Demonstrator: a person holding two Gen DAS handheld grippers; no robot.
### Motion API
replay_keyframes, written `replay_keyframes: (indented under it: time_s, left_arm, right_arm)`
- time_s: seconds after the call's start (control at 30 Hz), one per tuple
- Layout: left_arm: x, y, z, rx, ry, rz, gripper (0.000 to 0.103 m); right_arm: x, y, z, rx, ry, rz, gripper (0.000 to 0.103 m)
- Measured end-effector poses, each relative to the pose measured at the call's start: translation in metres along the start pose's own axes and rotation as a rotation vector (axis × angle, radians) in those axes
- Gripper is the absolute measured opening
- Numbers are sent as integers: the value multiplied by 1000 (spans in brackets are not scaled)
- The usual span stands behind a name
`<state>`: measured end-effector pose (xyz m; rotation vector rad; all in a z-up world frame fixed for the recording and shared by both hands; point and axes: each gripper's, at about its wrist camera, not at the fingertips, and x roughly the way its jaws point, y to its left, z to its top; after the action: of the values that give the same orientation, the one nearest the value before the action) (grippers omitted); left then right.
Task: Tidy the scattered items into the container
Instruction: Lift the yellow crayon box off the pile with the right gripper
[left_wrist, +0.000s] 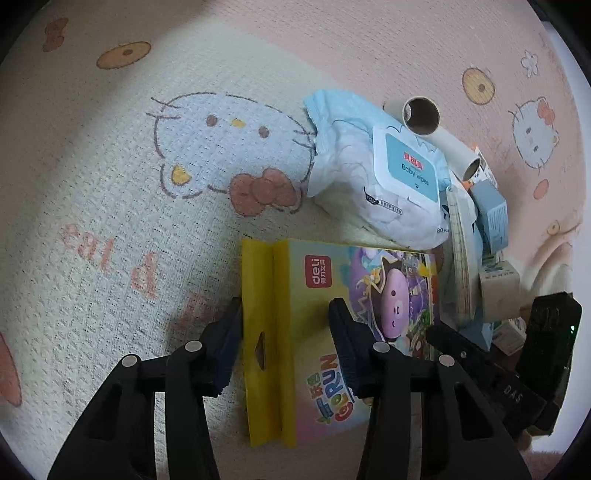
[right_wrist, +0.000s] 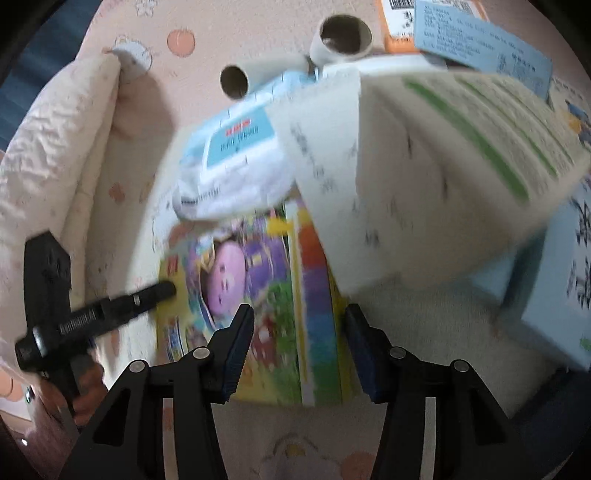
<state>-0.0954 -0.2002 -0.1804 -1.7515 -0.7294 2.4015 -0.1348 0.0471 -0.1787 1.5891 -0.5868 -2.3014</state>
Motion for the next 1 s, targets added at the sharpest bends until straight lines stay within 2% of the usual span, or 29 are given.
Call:
replay_keyframes:
  time_s: [0.13, 0.27, 0.3, 0.37, 0.47, 0.5, 0.67, 0.77, 0.9, 1.0]
  left_arm:
    - [0, 0, 2, -19, 17, -1, 51]
    - [-1, -2, -2, -4, 30, 21, 51]
    - [-1, -1, -3, -10, 24, 20, 51]
    - [-2, 0, -4, -20, 13, 27, 50]
    - [-12, -4, -4, 5, -3, 62, 48]
    - [-14, -9, -4, 13, -9, 65, 48]
    - [-47, -14, -1, 36, -56, 31, 47]
    - [-62, -33, 3, 77, -99, 19, 47]
    - [-73, -72, 12, 156, -148, -51, 47]
    - [-72, -109, 19, 249, -159, -99, 47]
  right_arm:
    - [6, 5, -1, -46, 15, 7, 62]
    - [12, 17, -4, -99, 15, -51, 63]
    - [13, 21, -5, -113, 14, -69, 62]
    - [11, 18, -6, -122, 10, -95, 52]
    - [-1, 7, -5, -61, -2, -53, 41]
    - [-4, 10, -7, -63, -6, -44, 40]
    - [-33, 30, -11, -78, -87, -36, 40]
    - [-59, 38, -6, -114, -153, -61, 40]
    - [-93, 33, 3, -93, -240, -98, 40]
    - [-126, 13, 0, -53, -300, -136, 40]
